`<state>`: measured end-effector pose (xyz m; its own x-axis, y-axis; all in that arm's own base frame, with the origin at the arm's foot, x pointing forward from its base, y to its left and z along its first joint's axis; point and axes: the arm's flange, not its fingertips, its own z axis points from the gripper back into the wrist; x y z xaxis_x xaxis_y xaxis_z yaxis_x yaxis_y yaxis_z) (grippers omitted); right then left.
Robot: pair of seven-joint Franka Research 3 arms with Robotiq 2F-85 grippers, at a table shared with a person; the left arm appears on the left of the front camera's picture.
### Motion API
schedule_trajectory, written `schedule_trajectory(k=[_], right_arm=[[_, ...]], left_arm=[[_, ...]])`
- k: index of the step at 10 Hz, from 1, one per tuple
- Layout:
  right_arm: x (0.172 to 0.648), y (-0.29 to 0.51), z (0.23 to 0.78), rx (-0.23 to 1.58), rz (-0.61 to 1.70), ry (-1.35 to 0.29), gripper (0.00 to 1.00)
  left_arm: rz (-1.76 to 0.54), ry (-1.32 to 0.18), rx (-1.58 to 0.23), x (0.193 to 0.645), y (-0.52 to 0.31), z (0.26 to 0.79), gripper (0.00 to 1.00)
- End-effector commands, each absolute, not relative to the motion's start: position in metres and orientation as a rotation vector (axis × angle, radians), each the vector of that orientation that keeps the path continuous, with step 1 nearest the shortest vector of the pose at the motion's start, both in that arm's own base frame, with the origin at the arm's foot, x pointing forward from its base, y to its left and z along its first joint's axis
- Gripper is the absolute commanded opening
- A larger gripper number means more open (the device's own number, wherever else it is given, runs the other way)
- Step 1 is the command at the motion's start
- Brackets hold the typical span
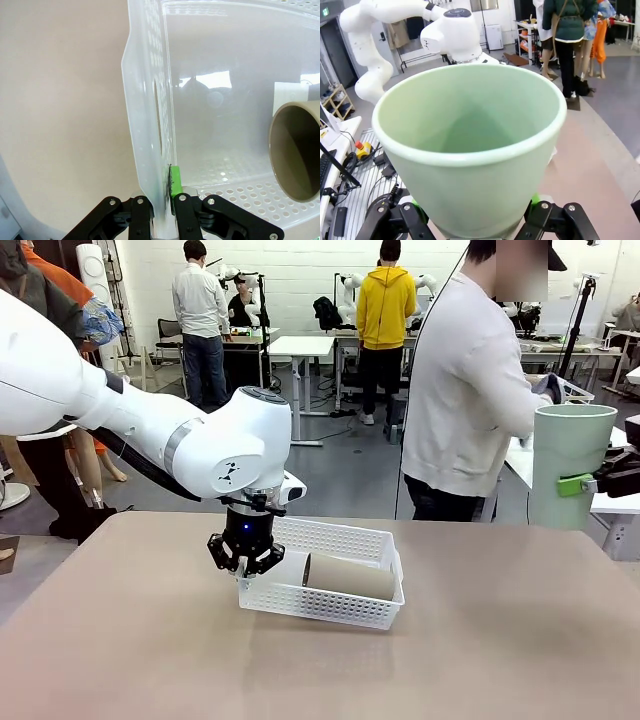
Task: Clean and organize the cups into the basket.
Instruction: Pick up the Reusable plastic cup from the right side of the table and stack it inside the Organizing basket in the center of the table.
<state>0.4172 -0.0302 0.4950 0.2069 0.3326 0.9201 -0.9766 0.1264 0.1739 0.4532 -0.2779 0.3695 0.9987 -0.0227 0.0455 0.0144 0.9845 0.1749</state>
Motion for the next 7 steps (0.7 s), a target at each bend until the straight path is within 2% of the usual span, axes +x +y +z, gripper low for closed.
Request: schedule_trajectory(k=[1,4,5,7], right_arm=[[0.417,-0.029,0.497,0.971,1.15,-0.859,0.64],[0.417,-0.029,0.497,0.971,1.15,-0.859,0.64],[0.417,-0.03,0.495,0.971,1.147,-0.857,0.82],[0.435,0.019,0.523,0.829,1.249,-0.766,0.82]], left_arm=[[-0.02,-0.05,0.175,0.453,-0.279,0.371,0.0],[-0.02,-0.05,0.175,0.453,-0.279,0.371,0.0],[-0.02,-0.05,0.175,0.453,-0.279,0.371,0.0],[-0.02,-0.05,0.175,0.453,-0.279,0.371,0.0]])
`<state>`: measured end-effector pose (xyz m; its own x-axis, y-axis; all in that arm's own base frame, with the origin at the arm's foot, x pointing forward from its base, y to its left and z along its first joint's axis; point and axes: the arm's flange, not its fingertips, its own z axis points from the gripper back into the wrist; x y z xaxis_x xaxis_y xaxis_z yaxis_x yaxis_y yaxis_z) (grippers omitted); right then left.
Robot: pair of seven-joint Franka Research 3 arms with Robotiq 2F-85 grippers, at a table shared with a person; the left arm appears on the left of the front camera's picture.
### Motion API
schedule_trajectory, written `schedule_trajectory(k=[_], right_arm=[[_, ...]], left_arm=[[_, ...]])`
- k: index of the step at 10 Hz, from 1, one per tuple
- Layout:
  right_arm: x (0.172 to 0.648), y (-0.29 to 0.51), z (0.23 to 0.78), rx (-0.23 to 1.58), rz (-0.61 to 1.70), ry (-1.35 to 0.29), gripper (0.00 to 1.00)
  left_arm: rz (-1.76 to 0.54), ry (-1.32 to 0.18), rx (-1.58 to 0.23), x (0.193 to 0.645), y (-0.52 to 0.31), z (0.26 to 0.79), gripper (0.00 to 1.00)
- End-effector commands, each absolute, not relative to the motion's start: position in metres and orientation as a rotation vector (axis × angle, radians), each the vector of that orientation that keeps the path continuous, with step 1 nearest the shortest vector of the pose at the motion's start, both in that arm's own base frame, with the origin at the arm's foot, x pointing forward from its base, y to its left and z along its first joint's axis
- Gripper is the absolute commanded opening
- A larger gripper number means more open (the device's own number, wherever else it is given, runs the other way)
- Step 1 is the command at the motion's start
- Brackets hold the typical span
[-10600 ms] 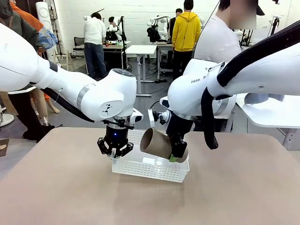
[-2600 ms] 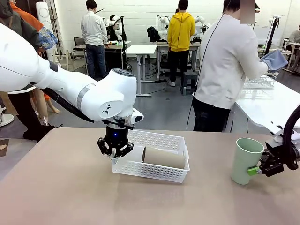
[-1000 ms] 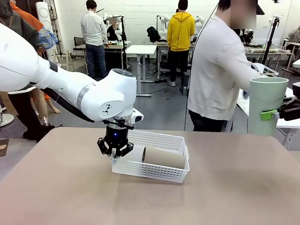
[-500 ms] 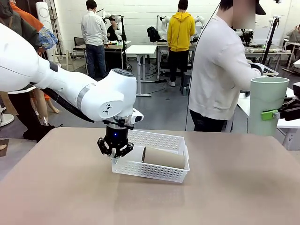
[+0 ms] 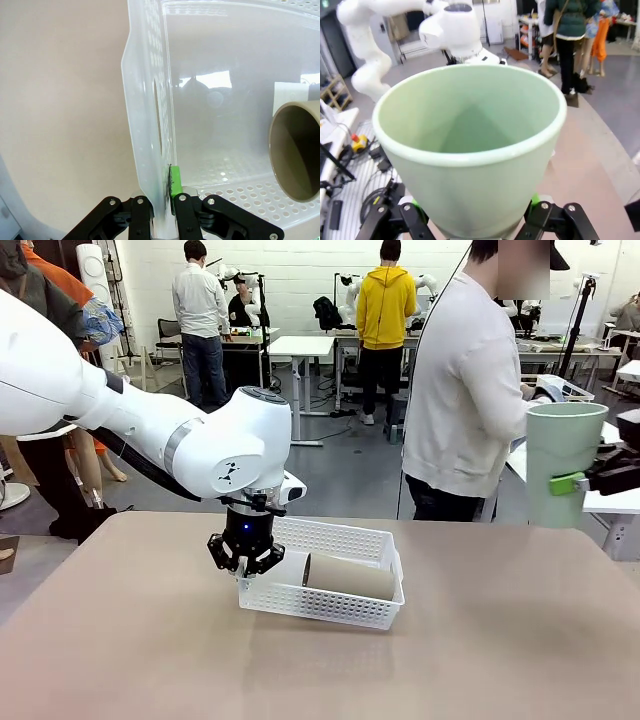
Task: Clean and organize the cups into the basket.
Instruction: Pick up the Reusable plastic cup from the right side of the table and stack it inside the Organizing basket in the center of the table.
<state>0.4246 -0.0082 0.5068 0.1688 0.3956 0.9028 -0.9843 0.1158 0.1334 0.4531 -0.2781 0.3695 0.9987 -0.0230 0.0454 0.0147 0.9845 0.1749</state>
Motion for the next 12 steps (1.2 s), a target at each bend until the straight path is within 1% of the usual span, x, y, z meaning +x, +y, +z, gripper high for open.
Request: schedule_trajectory(k=[1,3,5,6,8,12], right_arm=[[0.45,0.051,0.533,0.787,1.29,-0.711,0.82],[0.483,0.115,0.537,0.698,1.363,-0.56,0.82],[0.507,0.166,0.528,0.623,1.383,-0.454,0.82],[0.518,0.192,0.52,0.566,1.403,-0.418,0.82],[0.527,0.232,0.503,0.513,1.446,-0.37,0.82],[0.546,0.274,0.468,0.499,1.488,-0.317,0.82]], left_arm=[[-0.02,-0.05,0.175,0.453,-0.279,0.371,0.0],[-0.02,-0.05,0.175,0.453,-0.279,0.371,0.0],[-0.02,-0.05,0.175,0.453,-0.279,0.371,0.0],[-0.02,-0.05,0.175,0.453,-0.279,0.371,0.0],[-0.02,-0.05,0.175,0.453,-0.279,0.371,0.0],[-0.02,-0.05,0.175,0.453,-0.279,0.371,0.0]])
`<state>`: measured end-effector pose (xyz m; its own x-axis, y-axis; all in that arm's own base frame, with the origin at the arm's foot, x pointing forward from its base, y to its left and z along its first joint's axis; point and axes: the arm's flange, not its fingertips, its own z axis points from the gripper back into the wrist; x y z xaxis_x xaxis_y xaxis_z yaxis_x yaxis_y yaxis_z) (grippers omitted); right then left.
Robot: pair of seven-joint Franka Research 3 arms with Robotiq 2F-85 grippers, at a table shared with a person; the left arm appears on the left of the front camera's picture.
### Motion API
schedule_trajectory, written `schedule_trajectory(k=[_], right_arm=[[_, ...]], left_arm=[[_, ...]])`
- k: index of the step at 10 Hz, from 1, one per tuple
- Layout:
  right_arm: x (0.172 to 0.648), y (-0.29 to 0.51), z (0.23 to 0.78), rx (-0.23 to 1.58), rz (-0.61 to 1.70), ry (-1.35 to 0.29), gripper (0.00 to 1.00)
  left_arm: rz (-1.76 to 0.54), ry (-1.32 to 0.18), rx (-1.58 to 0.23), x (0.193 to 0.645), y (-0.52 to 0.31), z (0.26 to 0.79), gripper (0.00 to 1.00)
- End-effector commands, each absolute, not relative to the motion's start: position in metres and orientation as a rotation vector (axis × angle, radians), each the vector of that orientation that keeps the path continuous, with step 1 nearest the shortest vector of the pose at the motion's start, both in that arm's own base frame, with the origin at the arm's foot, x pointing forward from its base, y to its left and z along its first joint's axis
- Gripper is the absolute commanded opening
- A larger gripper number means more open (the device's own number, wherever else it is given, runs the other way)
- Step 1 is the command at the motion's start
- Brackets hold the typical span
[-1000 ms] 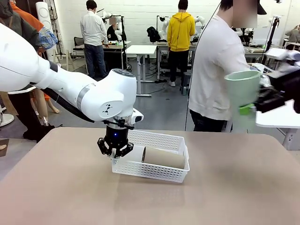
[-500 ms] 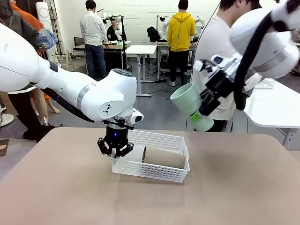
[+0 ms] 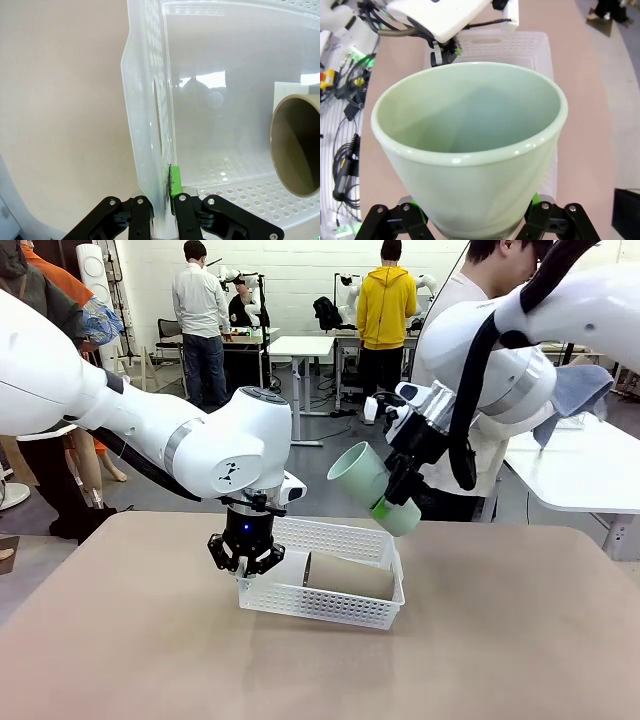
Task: Clean and organize the cups into the basket.
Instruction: Pick up the Reusable plastic cup from the right side of the table and stack it inside the Organizing basket in the center of the table.
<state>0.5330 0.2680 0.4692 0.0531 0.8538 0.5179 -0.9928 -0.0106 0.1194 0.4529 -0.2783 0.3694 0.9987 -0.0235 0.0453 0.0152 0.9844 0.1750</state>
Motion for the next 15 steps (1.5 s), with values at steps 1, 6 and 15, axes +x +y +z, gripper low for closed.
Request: schedule_trajectory(k=[1,6,15], right_arm=[[0.552,0.277,0.457,0.509,1.487,-0.3,0.82],[0.569,0.295,0.407,0.556,1.519,-0.248,0.82],[0.57,0.321,0.359,0.53,1.587,-0.156,0.82]], left_arm=[[-0.02,-0.05,0.175,0.453,-0.279,0.371,0.0],[-0.02,-0.05,0.175,0.453,-0.279,0.371,0.0],[-0.02,-0.05,0.175,0.453,-0.279,0.371,0.0]])
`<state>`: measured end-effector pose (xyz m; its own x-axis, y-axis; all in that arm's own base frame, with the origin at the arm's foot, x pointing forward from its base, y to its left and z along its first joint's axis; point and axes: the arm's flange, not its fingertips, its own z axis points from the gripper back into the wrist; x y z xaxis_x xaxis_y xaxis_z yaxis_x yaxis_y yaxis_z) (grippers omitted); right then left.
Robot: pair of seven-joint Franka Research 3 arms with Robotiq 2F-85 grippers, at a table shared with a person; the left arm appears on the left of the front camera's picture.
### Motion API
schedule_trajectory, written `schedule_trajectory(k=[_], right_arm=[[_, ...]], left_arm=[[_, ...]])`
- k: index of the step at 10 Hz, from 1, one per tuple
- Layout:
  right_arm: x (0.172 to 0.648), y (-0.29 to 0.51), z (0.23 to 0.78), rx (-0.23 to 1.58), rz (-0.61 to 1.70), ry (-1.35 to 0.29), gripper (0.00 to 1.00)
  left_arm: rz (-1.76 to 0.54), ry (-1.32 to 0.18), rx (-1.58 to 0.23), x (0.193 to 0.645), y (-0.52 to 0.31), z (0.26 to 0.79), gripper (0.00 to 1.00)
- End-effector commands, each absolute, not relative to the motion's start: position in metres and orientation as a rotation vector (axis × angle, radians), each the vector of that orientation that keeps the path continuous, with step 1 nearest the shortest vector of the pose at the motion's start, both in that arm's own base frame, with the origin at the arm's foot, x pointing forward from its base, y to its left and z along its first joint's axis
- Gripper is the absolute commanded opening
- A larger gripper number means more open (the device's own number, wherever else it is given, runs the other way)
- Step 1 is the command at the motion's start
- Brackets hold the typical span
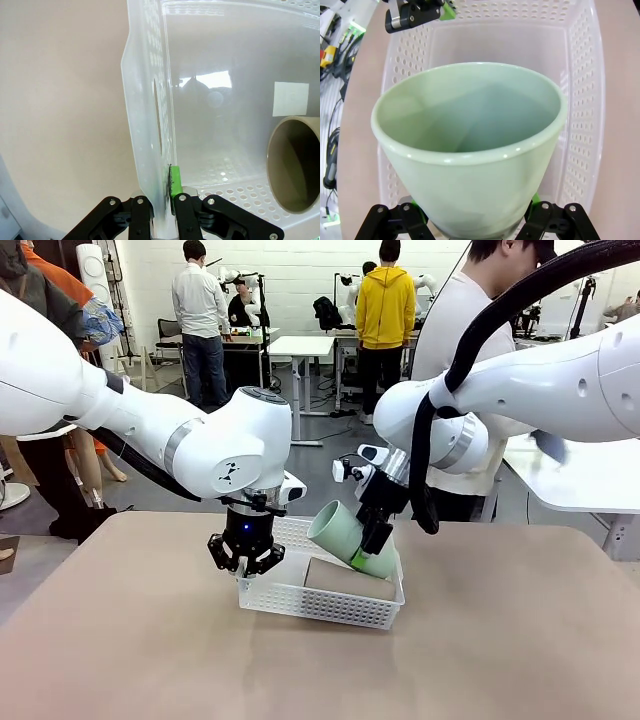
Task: Clean and organize the cups into the basket.
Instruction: Pick up the Reusable plastic cup from the right side of the table and stack it inside the Organizing basket in the center of the table.
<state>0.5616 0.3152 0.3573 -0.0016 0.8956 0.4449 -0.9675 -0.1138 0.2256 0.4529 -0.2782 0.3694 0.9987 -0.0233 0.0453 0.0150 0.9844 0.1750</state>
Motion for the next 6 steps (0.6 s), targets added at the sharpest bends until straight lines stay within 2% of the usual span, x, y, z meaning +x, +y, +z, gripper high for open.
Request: schedule_trajectory(k=[1,2,3,6], right_arm=[[0.5708,0.3235,0.3573,0.529,1.595,-0.151,0.82],[0.5715,0.3247,0.356,0.533,1.591,-0.144,0.87],[0.5708,0.324,0.358,0.536,1.589,-0.139,1.0],[0.5697,0.3191,0.3636,0.539,1.584,-0.158,1.0]], left_arm=[[-0.02,-0.05,0.175,0.453,-0.2786,0.3709,0.0],[-0.02,-0.05,0.175,0.453,-0.2786,0.3709,0.0],[-0.02,-0.05,0.175,0.453,-0.2786,0.3709,0.0],[-0.02,-0.05,0.175,0.453,-0.2786,0.3709,0.0]])
